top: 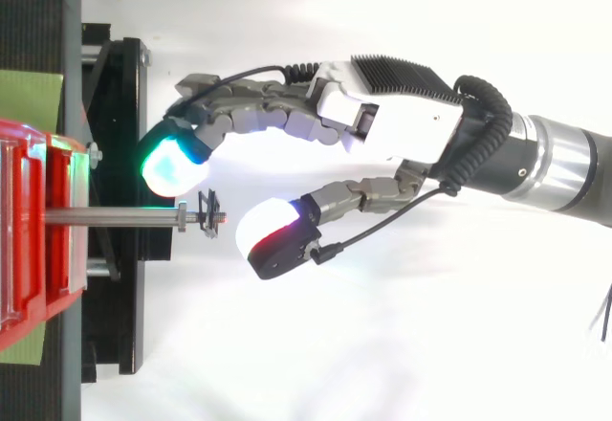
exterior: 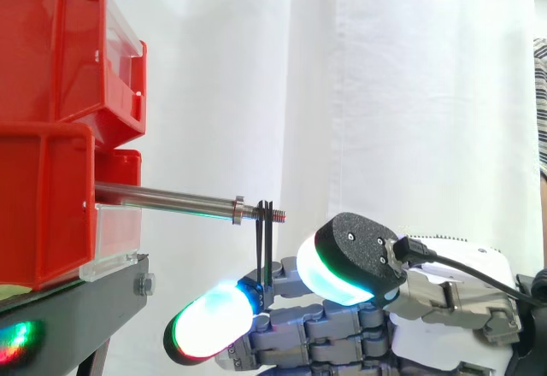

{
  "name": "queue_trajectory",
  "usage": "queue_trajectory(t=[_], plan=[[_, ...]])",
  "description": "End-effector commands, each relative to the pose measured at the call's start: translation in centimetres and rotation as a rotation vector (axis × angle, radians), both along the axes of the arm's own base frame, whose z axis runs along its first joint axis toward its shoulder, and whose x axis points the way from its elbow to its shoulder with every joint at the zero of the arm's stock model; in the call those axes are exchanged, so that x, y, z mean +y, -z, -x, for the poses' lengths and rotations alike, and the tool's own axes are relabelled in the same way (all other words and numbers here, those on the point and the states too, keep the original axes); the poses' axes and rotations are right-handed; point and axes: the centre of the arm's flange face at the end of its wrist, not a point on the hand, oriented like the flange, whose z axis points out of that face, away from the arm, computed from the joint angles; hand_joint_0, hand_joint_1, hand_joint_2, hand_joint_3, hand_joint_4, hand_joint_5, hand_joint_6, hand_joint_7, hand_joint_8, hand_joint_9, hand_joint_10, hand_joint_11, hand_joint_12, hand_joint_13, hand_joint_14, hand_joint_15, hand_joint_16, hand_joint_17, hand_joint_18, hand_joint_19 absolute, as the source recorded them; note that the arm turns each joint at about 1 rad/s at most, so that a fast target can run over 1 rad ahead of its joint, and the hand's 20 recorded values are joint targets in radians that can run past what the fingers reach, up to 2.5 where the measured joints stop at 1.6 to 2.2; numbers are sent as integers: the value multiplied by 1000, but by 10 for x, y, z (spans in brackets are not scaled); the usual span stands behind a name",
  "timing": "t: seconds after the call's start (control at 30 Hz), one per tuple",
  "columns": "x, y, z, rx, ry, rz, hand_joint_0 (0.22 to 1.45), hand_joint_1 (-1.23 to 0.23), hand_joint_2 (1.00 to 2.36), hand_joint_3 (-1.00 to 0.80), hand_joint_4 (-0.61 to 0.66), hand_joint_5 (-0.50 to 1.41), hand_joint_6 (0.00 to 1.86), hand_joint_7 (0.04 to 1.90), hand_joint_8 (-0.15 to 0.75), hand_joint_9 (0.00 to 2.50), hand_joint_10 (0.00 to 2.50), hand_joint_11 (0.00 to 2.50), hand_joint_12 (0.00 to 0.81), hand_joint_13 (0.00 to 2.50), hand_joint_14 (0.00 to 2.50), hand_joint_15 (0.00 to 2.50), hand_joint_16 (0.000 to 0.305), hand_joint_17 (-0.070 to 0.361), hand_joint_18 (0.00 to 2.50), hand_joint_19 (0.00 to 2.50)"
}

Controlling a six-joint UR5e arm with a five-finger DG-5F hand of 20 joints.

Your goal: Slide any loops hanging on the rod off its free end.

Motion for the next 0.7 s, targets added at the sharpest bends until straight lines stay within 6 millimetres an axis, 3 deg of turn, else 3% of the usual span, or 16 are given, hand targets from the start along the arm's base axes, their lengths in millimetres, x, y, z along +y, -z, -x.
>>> queue_trajectory(t=[0.0,0.67], plan=[[0,-1,-1,-7,-1,-5,543,-475,1000,-500,174,-249,502,672,262,375,0,0,335,244,0,0,50,113,329,308],[13,-5,-4,-36,-29,-5,552,-549,1000,-500,247,-213,503,854,265,335,0,0,334,252,0,0,50,112,367,323]])
